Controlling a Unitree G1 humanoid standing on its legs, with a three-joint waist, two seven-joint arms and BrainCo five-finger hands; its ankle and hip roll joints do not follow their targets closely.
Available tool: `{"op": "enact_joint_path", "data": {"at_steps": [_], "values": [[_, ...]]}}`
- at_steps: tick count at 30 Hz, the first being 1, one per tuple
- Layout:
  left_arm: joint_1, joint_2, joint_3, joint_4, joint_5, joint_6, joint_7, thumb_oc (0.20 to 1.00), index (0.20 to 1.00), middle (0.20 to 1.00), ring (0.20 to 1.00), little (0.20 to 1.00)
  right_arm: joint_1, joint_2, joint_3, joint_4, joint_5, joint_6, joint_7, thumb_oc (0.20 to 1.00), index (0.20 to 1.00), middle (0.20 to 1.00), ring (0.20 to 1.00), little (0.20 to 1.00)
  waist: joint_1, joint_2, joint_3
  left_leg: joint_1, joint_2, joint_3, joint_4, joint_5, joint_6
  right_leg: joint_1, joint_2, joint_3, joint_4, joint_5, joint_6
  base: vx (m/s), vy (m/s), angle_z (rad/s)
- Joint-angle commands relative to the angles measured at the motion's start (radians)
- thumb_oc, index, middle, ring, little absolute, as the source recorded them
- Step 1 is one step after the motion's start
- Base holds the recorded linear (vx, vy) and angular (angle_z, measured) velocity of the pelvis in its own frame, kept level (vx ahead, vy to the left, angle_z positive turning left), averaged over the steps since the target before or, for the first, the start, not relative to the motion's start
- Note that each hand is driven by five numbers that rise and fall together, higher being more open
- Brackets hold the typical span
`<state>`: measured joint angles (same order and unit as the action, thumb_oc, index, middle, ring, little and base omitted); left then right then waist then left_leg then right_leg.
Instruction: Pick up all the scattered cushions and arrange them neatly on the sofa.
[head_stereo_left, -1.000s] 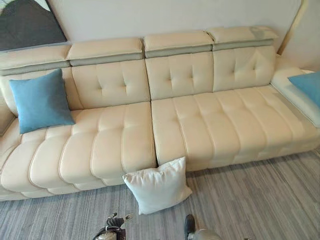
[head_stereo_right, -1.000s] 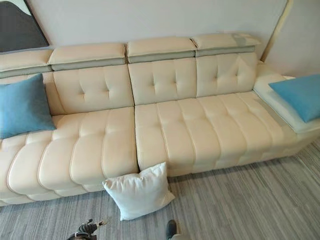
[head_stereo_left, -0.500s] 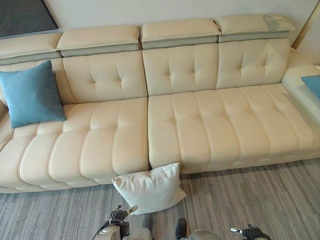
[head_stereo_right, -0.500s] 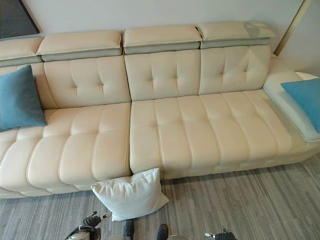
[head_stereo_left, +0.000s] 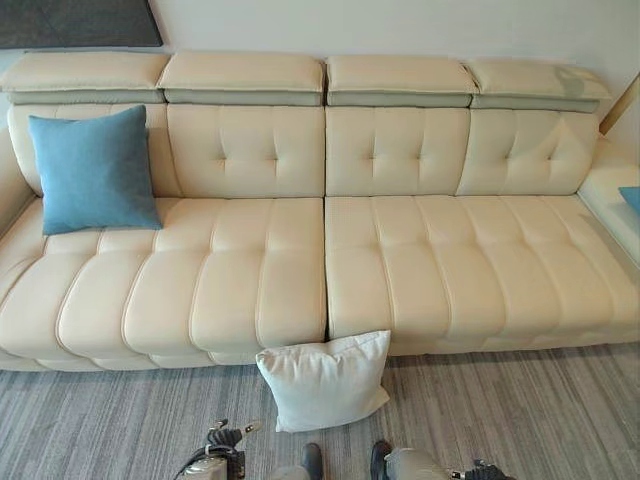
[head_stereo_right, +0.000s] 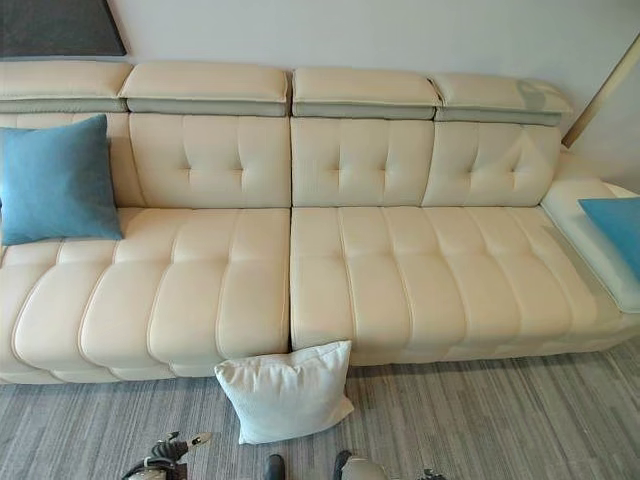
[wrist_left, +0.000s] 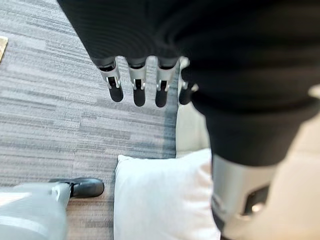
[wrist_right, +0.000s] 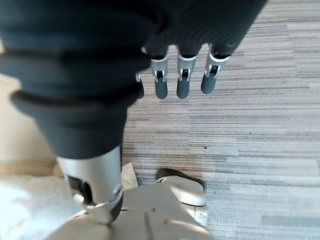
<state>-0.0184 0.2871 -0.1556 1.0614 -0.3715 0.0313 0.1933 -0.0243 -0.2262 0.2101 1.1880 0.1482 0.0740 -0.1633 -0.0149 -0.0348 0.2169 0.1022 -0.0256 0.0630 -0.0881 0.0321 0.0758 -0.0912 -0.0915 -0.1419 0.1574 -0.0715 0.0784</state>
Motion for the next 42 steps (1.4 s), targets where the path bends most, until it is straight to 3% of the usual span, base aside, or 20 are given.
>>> {"op": "enact_joint_path", "data": {"at_steps": [1, 7, 11, 15, 16, 19, 21, 25, 29, 35, 37, 42], "values": [[-0.06, 0.011, 0.019, 0.013, 0.029, -0.023, -0.006, 1.0, 1.0, 1.0, 1.0, 1.0, -0.056, -0.035, 0.025, -0.001, -0.022, -0.005, -0.018, 1.0, 1.0, 1.0, 1.0, 1.0, 0.015, -0.012, 0.033, 0.032, 0.01, 0.022, 0.001, -0.091, -0.075, 0.071, 0.013, 0.013, -0.186, 0.077, 0.026, 0.11, -0.042, -0.01], [-0.097, 0.026, 0.003, 0.029, 0.063, -0.017, 0.014, 1.0, 1.0, 1.0, 1.0, 1.0, -0.105, -0.075, 0.035, -0.051, -0.03, -0.01, -0.042, 1.0, 1.0, 1.0, 1.0, 1.0, 0.007, -0.013, 0.045, 0.005, 0.023, 0.024, 0.001, -0.084, -0.085, 0.082, 0.018, -0.008, -0.217, 0.081, 0.016, 0.07, -0.092, 0.04], [-0.193, 0.048, -0.023, 0.022, 0.042, -0.033, 0.059, 1.0, 1.0, 1.0, 1.0, 1.0, -0.179, -0.094, 0.039, -0.105, 0.021, -0.026, -0.073, 1.0, 1.0, 1.0, 1.0, 1.0, -0.001, 0.001, 0.116, -0.094, 0.03, 0.013, 0.003, -0.044, -0.085, -0.032, 0.014, -0.006, -0.168, 0.08, 0.005, -0.15, -0.065, 0.05], [-0.313, 0.089, -0.07, 0.01, 0.07, -0.045, 0.114, 1.0, 1.0, 1.0, 1.0, 1.0, -0.281, -0.116, 0.033, -0.184, 0.104, -0.053, -0.111, 1.0, 1.0, 1.0, 1.0, 1.0, -0.016, 0.014, 0.18, -0.303, 0.017, 0.003, 0.163, -0.065, -0.082, -0.207, -0.007, -0.001, -0.043, 0.065, -0.008, -0.14, -0.042, 0.1], [-0.313, 0.089, -0.07, 0.01, 0.07, -0.045, 0.114, 1.0, 1.0, 1.0, 1.0, 1.0, -0.281, -0.116, 0.033, -0.184, 0.104, -0.053, -0.111, 1.0, 1.0, 1.0, 1.0, 1.0, -0.016, 0.014, 0.176, -0.309, 0.016, 0.003, 0.165, -0.065, -0.081, -0.212, -0.008, 0.0, -0.042, 0.066, -0.008, -0.09, -0.022, 0.11], [-0.408, 0.161, -0.064, 0.007, 0.063, -0.046, 0.168, 1.0, 1.0, 1.0, 1.0, 1.0, -0.385, -0.162, 0.02, -0.283, 0.198, -0.094, -0.152, 1.0, 1.0, 1.0, 1.0, 1.0, -0.026, 0.023, 0.191, -0.494, 0.007, -0.007, 0.288, -0.087, -0.089, -0.382, -0.014, 0.017, 0.065, 0.036, -0.018, -0.06, -0.046, 0.1], [-0.43, 0.168, -0.056, 0.026, 0.048, -0.048, 0.181, 1.0, 1.0, 1.0, 1.0, 1.0, -0.419, -0.167, 0.02, -0.285, 0.216, -0.099, -0.162, 1.0, 1.0, 1.0, 1.0, 1.0, -0.027, 0.024, 0.192, -0.54, 0.007, -0.009, 0.319, -0.093, -0.091, -0.422, -0.016, 0.018, 0.093, 0.029, -0.02, -0.03, -0.027, 0.04], [-0.525, 0.208, -0.033, 0.093, -0.059, -0.054, 0.212, 1.0, 1.0, 1.0, 1.0, 1.0, -0.597, -0.192, 0.039, -0.322, 0.293, -0.133, -0.212, 1.0, 1.0, 1.0, 1.0, 1.0, -0.03, 0.037, 0.256, -0.694, 0.012, -0.003, 0.429, -0.116, -0.095, -0.568, -0.027, 0.027, 0.199, 0.004, -0.027, -0.02, 0.002, 0.03], [-0.577, 0.235, -0.044, 0.09, -0.077, -0.063, 0.229, 1.0, 1.0, 1.0, 1.0, 1.0, -0.718, -0.186, 0.076, -0.333, 0.313, -0.146, -0.236, 1.0, 1.0, 1.0, 1.0, 1.0, -0.027, 0.047, 0.295, -0.817, 0.011, -0.004, 0.494, -0.128, -0.093, -0.69, -0.036, 0.035, 0.272, -0.016, -0.034, 0.03, 0.025, 0.07], [-0.68, 0.289, -0.049, 0.112, -0.087, -0.062, 0.264, 1.0, 1.0, 1.0, 1.0, 1.0, -0.861, -0.167, 0.135, -0.319, 0.306, -0.149, -0.261, 1.0, 1.0, 1.0, 1.0, 1.0, -0.021, 0.035, 0.299, -0.973, 0.016, -0.005, 0.563, -0.143, -0.091, -0.833, -0.045, 0.037, 0.33, -0.021, -0.031, 0.05, 0.017, 0.08], [-0.761, 0.317, -0.086, 0.117, -0.058, -0.058, 0.299, 1.0, 1.0, 1.0, 1.0, 1.0, -0.925, -0.124, 0.173, -0.321, 0.326, -0.166, -0.278, 1.0, 1.0, 1.0, 1.0, 1.0, -0.02, 0.016, 0.303, -1.086, 0.019, -0.009, 0.614, -0.151, -0.088, -0.943, -0.05, 0.042, 0.366, -0.017, -0.028, 0.07, 0.038, 0.01], [-0.869, 0.337, -0.146, 0.088, 0.003, -0.062, 0.376, 1.0, 1.0, 1.0, 1.0, 1.0, -0.969, -0.106, 0.195, -0.313, 0.335, -0.193, -0.305, 1.0, 1.0, 1.0, 1.0, 1.0, -0.03, 0.002, 0.294, -1.223, 0.01, -0.008, 0.695, -0.169, -0.086, -1.078, -0.053, 0.049, 0.431, -0.018, -0.023, 0.05, 0.041, -0.01]]}}
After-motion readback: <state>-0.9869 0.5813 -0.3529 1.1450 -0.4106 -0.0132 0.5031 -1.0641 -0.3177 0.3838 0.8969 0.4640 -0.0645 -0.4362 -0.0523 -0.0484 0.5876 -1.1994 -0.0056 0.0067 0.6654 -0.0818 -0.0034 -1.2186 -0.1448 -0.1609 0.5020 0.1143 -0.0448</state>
